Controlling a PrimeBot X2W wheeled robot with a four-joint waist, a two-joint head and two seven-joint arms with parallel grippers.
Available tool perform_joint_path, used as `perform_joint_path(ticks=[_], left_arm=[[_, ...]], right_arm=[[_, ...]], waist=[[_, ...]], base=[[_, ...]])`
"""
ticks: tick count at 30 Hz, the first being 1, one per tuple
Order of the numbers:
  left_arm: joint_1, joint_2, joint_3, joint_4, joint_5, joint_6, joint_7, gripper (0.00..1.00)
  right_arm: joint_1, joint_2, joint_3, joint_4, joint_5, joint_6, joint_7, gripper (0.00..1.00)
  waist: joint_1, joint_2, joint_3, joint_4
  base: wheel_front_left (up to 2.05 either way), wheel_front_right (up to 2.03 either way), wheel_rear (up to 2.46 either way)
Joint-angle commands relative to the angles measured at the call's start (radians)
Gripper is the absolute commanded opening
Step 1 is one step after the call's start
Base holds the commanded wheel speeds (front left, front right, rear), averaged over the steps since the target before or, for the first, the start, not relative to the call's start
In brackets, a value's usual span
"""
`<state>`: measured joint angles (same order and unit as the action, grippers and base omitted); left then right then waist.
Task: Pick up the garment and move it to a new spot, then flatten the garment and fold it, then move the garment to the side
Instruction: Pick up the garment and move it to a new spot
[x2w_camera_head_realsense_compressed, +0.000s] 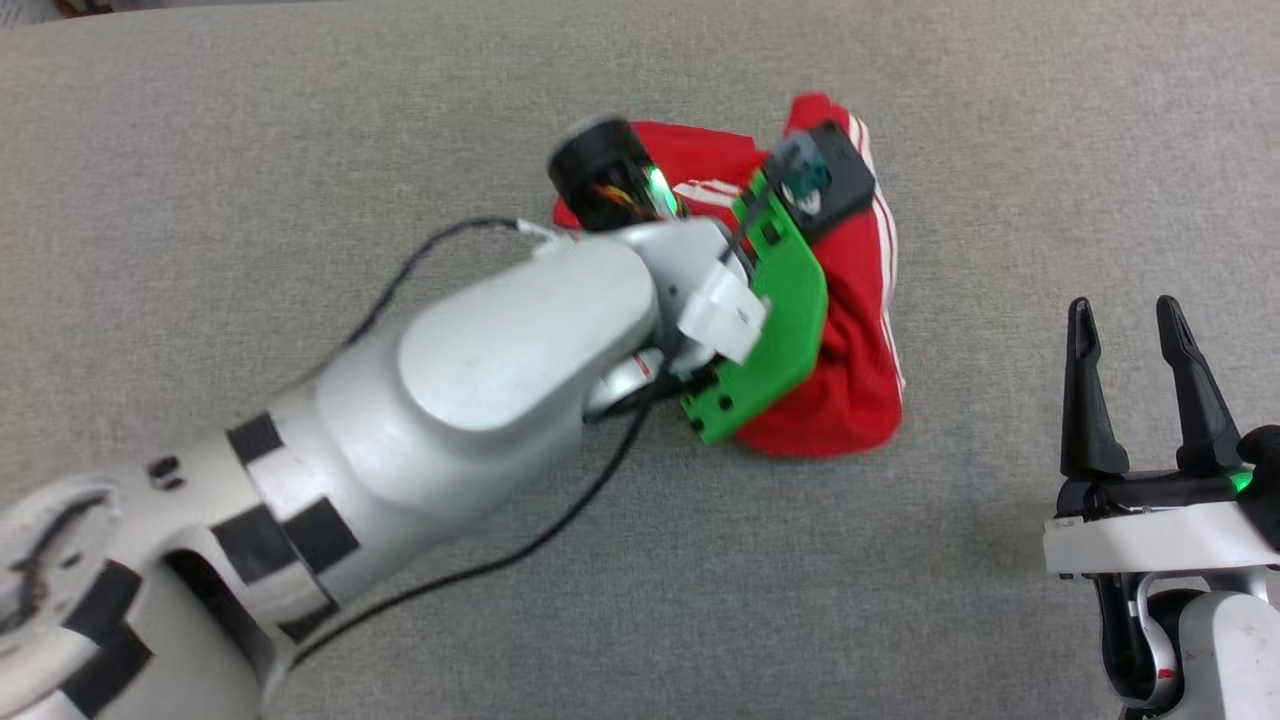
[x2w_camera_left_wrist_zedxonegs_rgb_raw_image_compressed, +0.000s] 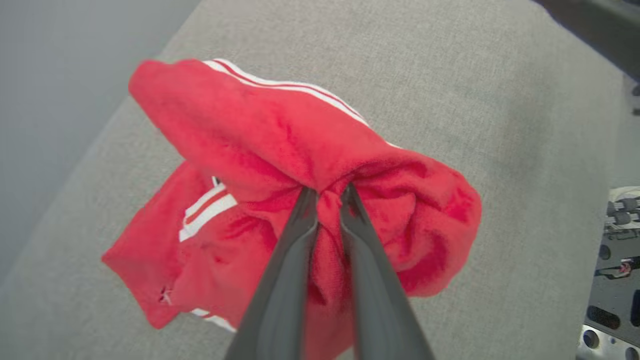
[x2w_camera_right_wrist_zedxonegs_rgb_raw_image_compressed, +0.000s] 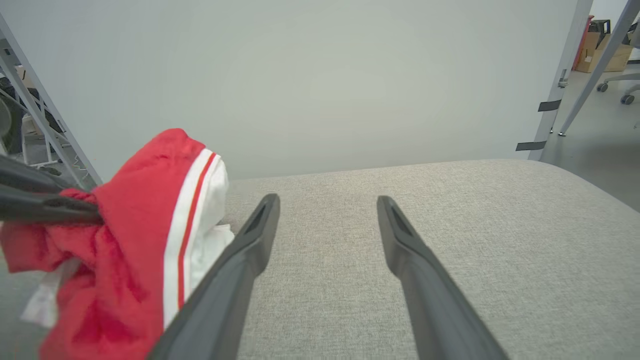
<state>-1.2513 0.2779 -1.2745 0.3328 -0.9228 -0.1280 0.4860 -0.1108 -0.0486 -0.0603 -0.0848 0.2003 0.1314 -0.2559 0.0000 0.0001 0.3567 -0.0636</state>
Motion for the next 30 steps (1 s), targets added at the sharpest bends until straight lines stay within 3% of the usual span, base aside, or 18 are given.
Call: perform_joint_path(ticks=[1,7,12,14,15,16,24,30], left_arm=[[0.054,-0.026,-0.004,0.013,0.008,-0.003,0.018,0.00],[0.243,-0.117,-0.005,0.017,0.099,-0.003,0.112,0.00],[0.315,-0.146,-0.006,-0.006,0.124,-0.003,0.138,0.00],[0.309,-0.149,-0.006,-0.007,0.133,-0.003,0.097,0.00],[0.300,-0.150,-0.006,0.000,0.139,-0.003,0.060,0.34],[0.291,-0.152,-0.006,0.008,0.146,-0.003,0.027,1.00],[0.230,-0.164,0.024,0.103,0.175,-0.002,-0.395,1.00],[0.278,-0.132,0.101,0.174,0.211,0.079,-0.634,1.00]], right_arm=[[-0.011,-0.002,0.003,0.002,0.006,-0.001,-0.006,1.00],[-0.023,-0.002,0.003,0.004,0.009,-0.001,-0.006,1.00],[-0.020,-0.002,0.000,0.008,0.008,-0.001,-0.006,1.00],[-0.017,-0.002,-0.001,0.012,0.007,-0.001,-0.006,1.00],[-0.015,-0.002,0.000,0.013,0.005,-0.001,-0.006,1.00],[-0.013,-0.002,0.000,0.016,0.004,-0.001,-0.006,1.00],[0.027,-0.002,-0.011,0.029,-0.007,-0.001,-0.006,1.00],[0.071,-0.002,-0.013,0.033,-0.014,-0.001,-0.006,1.00]], waist=[[0.0000,-0.0001,0.022,-0.025],[0.0000,-0.0001,0.036,-0.045],[0.0000,-0.0001,0.034,-0.042],[0.0000,-0.0001,0.027,-0.035],[0.0000,-0.0001,0.021,-0.030],[0.0000,-0.0001,0.015,-0.027],[0.0000,-0.0001,-0.076,0.018],[0.0000,-0.0001,-0.142,0.058]], base=[[0.00,0.00,0.00],[0.00,0.00,0.00],[0.00,0.00,0.00],[0.00,0.00,0.00],[0.00,0.00,0.00],[0.00,0.00,0.00],[0.00,0.00,0.00],[0.00,0.00,0.00]])
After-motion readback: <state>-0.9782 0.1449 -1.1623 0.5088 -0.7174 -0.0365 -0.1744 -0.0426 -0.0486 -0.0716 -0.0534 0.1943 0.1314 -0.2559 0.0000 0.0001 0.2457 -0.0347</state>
